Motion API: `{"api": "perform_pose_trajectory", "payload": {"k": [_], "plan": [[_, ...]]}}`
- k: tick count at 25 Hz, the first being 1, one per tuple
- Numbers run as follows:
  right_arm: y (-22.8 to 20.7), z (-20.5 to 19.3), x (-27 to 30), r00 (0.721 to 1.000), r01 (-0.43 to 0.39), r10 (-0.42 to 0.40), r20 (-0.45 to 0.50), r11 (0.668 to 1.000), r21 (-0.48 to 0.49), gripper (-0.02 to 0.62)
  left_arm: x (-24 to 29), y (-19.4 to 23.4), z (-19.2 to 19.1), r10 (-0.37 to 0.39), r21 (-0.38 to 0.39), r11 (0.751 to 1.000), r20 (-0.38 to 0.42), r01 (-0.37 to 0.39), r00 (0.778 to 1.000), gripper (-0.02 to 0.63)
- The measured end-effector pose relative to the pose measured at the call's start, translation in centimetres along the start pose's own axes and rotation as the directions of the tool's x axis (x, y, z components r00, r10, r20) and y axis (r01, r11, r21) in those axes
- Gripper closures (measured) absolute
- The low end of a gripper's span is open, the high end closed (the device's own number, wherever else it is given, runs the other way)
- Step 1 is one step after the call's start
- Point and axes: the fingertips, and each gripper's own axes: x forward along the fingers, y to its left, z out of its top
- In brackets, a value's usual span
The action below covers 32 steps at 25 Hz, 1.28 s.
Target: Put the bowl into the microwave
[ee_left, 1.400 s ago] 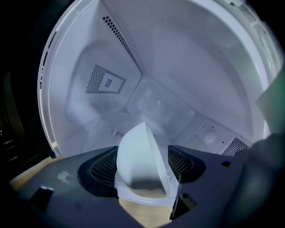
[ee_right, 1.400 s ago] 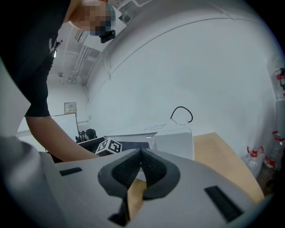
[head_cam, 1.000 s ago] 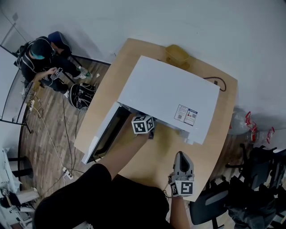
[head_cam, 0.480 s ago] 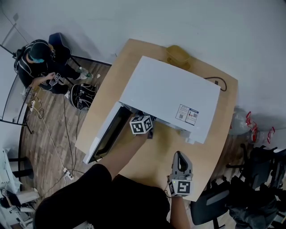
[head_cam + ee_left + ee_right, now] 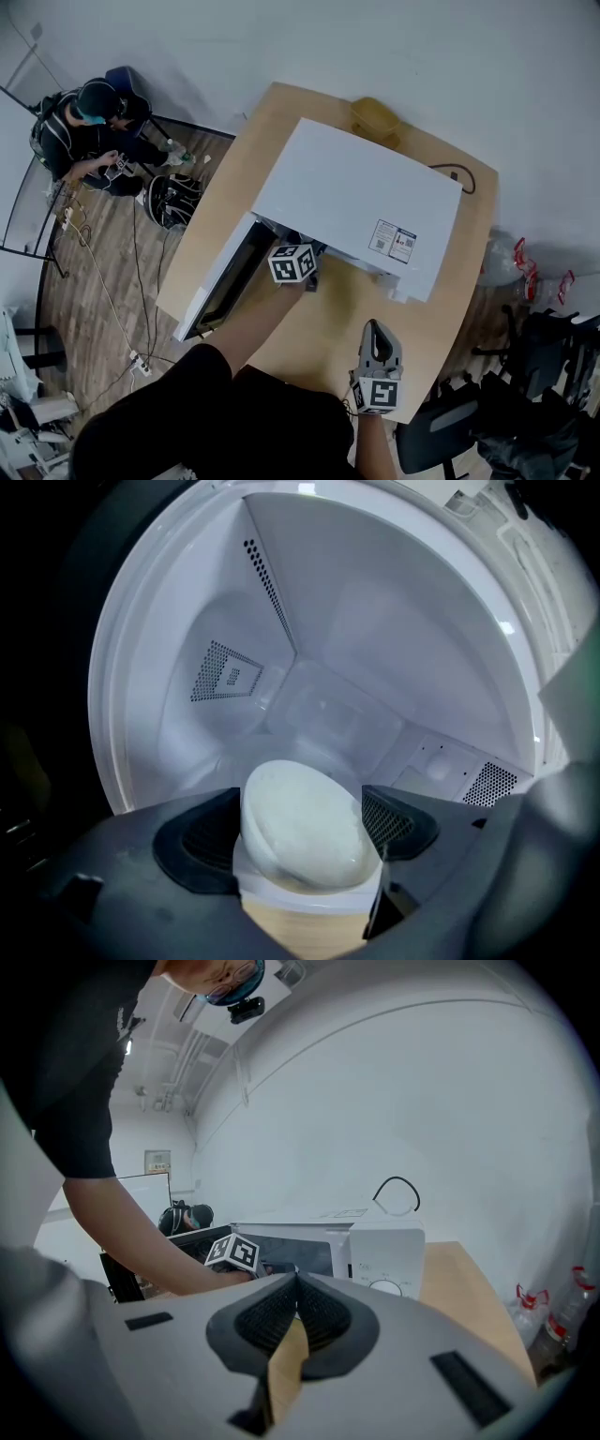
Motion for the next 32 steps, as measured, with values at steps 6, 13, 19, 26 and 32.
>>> {"api": "perform_pose_trajectory", "payload": {"k": [6,13,19,26,32], "plan": [[0.1,0.0,-0.1,1.000,0.001,-0.001,-0.004,1.000,0.002,0.536,-0.8,-0.4,-0.2,-0.017,0.043,0.999,-0.011,0.018,1.000,0.233],[0.4,-0.2,0.1,1.000,0.009,-0.009,-0.004,0.990,0.144,0.535,-2.0,-0.5,-0.3,-0.020,0.122,0.992,-0.019,0.022,1.000,0.233],[1.6,-0.9,0.2,1.000,-0.004,0.008,-0.025,0.990,0.143,0.536,-2.8,-1.0,-1.4,-0.007,0.227,0.974,-0.045,0.017,0.999,0.233],[1.6,-1.0,-0.1,1.000,-0.003,0.007,-0.026,0.990,0.139,0.535,-3.7,-2.0,-1.1,-0.045,0.277,0.959,-0.036,0.053,0.998,0.233],[1.1,-1.3,-0.2,0.999,0.009,-0.004,-0.034,0.991,0.136,0.536,-4.1,-2.5,-2.8,-0.044,0.284,0.957,-0.069,0.062,0.997,0.233]]}}
